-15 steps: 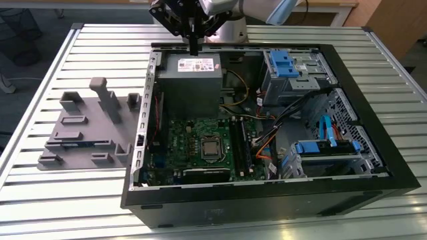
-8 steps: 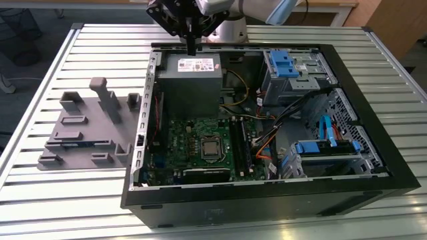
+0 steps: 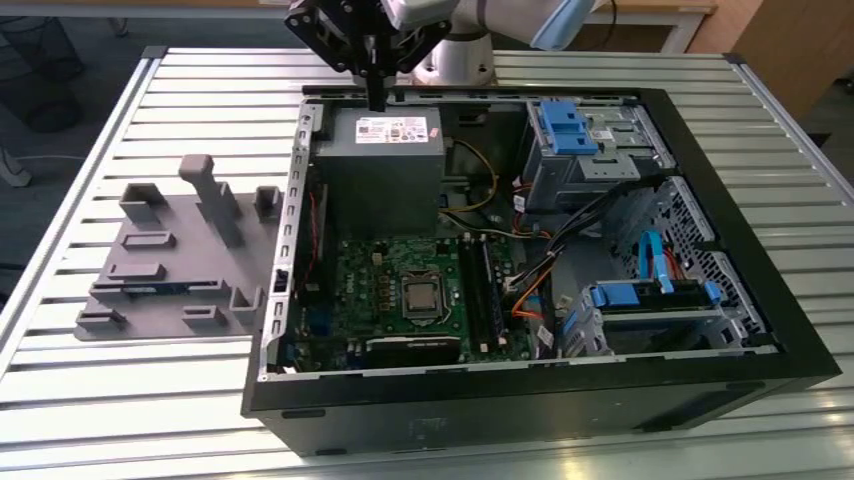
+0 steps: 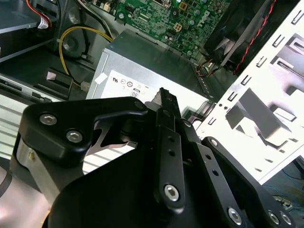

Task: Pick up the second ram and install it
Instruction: 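Reach for the second ram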

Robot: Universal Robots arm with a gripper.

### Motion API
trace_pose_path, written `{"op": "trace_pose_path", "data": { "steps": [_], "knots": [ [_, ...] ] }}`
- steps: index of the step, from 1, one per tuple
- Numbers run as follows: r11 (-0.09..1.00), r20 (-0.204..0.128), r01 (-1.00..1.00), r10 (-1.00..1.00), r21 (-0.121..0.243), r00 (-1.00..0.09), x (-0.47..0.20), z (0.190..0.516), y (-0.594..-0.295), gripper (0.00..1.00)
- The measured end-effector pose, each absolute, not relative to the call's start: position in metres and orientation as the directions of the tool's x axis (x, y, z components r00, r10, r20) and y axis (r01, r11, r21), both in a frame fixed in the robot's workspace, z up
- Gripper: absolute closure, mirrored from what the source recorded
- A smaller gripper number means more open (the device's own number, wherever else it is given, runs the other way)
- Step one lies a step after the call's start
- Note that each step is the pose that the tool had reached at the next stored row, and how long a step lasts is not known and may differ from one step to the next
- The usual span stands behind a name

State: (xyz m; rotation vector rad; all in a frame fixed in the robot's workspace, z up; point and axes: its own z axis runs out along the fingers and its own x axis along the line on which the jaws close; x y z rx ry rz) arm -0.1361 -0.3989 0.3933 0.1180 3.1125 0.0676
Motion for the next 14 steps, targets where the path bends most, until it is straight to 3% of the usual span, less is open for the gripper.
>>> {"op": "trace_pose_path", "data": {
  "steps": [14],
  "knots": [
    [0.996,-0.025,0.075,0.076,0.044,-0.997,-0.149,0.393,-0.399,0.89]
  ]
}}
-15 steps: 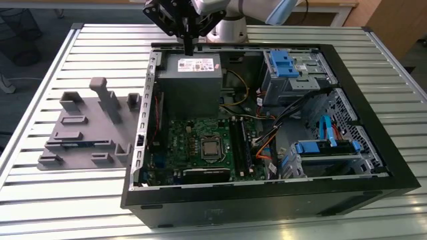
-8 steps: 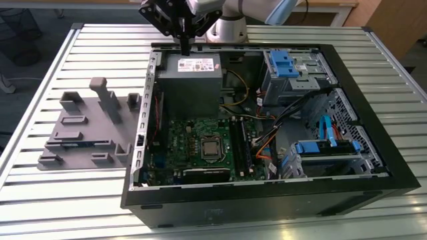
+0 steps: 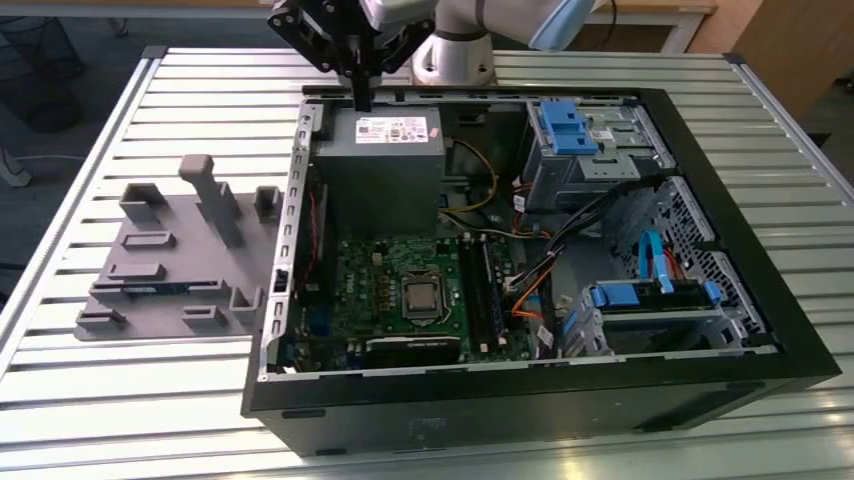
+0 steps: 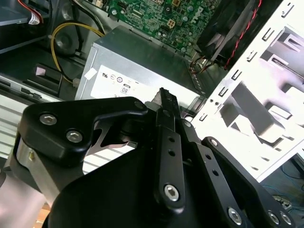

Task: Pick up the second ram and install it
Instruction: 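Reach for the second ram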

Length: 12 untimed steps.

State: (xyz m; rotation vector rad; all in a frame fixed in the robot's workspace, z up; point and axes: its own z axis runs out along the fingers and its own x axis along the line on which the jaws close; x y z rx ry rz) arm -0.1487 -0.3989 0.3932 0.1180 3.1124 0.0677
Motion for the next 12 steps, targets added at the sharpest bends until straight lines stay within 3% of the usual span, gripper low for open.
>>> {"op": "trace_pose_path", "data": {
  "steps": [12],
  "knots": [
    [0.996,-0.024,0.075,0.076,0.044,-0.997,-0.163,0.393,-0.399,0.89]
  ]
}}
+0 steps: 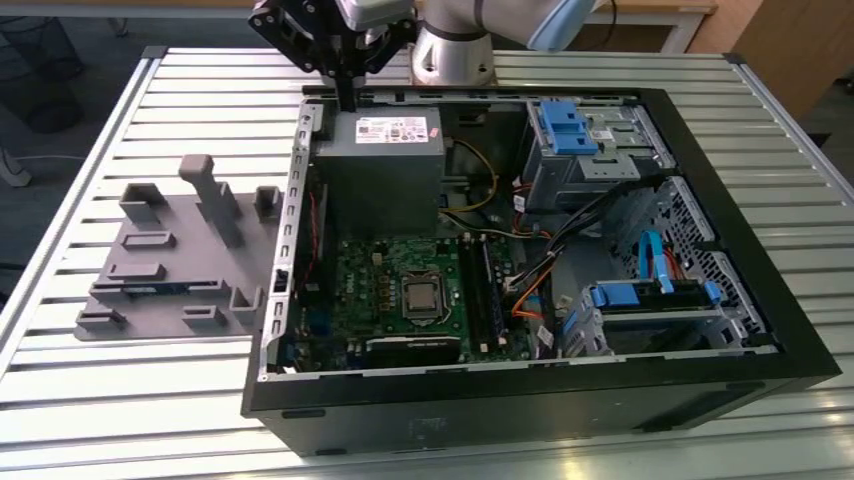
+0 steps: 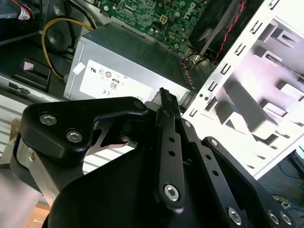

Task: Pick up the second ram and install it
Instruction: 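Reach for the second ram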

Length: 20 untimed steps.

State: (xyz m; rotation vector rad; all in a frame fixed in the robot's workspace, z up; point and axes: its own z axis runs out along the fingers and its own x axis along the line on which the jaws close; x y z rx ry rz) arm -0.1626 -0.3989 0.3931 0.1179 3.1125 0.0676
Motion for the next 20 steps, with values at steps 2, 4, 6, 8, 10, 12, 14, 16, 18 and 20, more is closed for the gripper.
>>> {"op": "trace_pose_path", "data": {
  "steps": [2,4,6,8,10,12,14,16,18,20],
  "knots": [
    [0.996,-0.024,0.075,0.076,0.044,-0.997,-0.165,0.393,-0.399,0.89],
    [0.996,-0.024,0.075,0.076,0.044,-0.997,-0.167,0.393,-0.399,0.89],
    [0.996,-0.024,0.075,0.076,0.044,-0.997,-0.169,0.393,-0.399,0.89],
    [0.996,-0.024,0.075,0.076,0.044,-0.997,-0.172,0.393,-0.399,0.89],
    [0.996,-0.024,0.075,0.076,0.044,-0.997,-0.174,0.393,-0.399,0.89],
    [0.996,-0.024,0.075,0.076,0.044,-0.997,-0.176,0.393,-0.399,0.89],
    [0.996,-0.024,0.075,0.076,0.044,-0.997,-0.179,0.393,-0.399,0.89],
    [0.996,-0.024,0.075,0.076,0.044,-0.997,-0.181,0.393,-0.399,0.89],
    [0.996,-0.024,0.075,0.076,0.044,-0.997,-0.184,0.393,-0.399,0.89],
    [0.996,-0.024,0.075,0.076,0.044,-0.997,-0.187,0.393,-0.399,0.89]
  ]
}}
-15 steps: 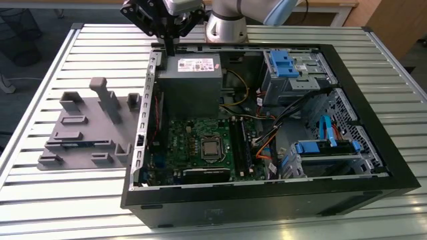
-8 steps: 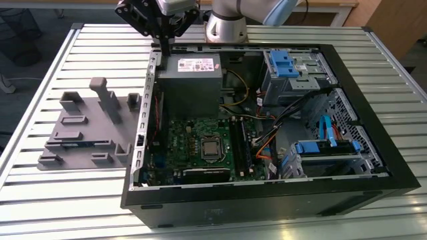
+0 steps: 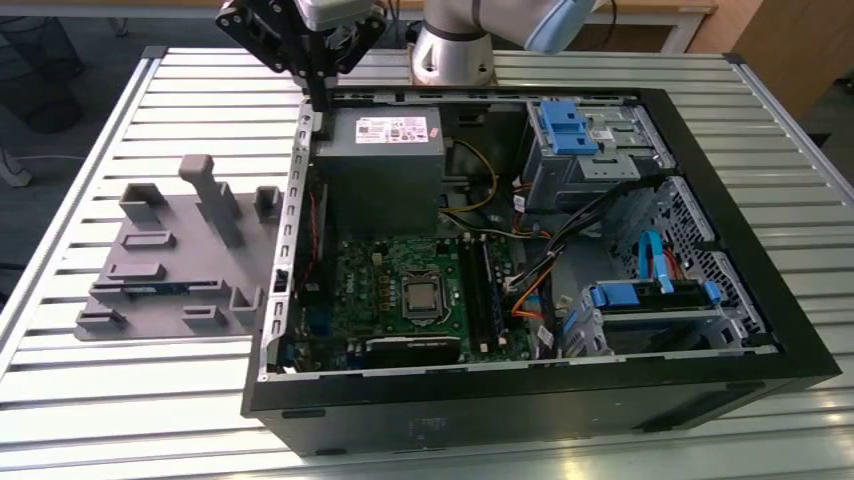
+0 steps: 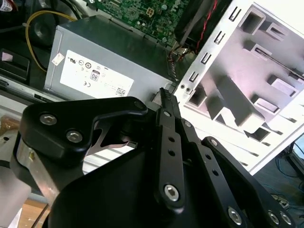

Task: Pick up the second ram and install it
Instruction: 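Reach for the second ram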

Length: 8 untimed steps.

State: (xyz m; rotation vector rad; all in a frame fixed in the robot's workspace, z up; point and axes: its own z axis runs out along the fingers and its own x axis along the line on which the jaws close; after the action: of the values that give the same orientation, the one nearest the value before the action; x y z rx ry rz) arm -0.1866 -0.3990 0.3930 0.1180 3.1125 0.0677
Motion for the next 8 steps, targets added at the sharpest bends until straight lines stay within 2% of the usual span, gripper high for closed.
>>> {"op": "trace_pose_path", "data": {
  "steps": [8],
  "knots": [
    [0.996,-0.025,0.075,0.076,0.044,-0.997,-0.221,0.393,-0.399,0.89]
  ]
}}
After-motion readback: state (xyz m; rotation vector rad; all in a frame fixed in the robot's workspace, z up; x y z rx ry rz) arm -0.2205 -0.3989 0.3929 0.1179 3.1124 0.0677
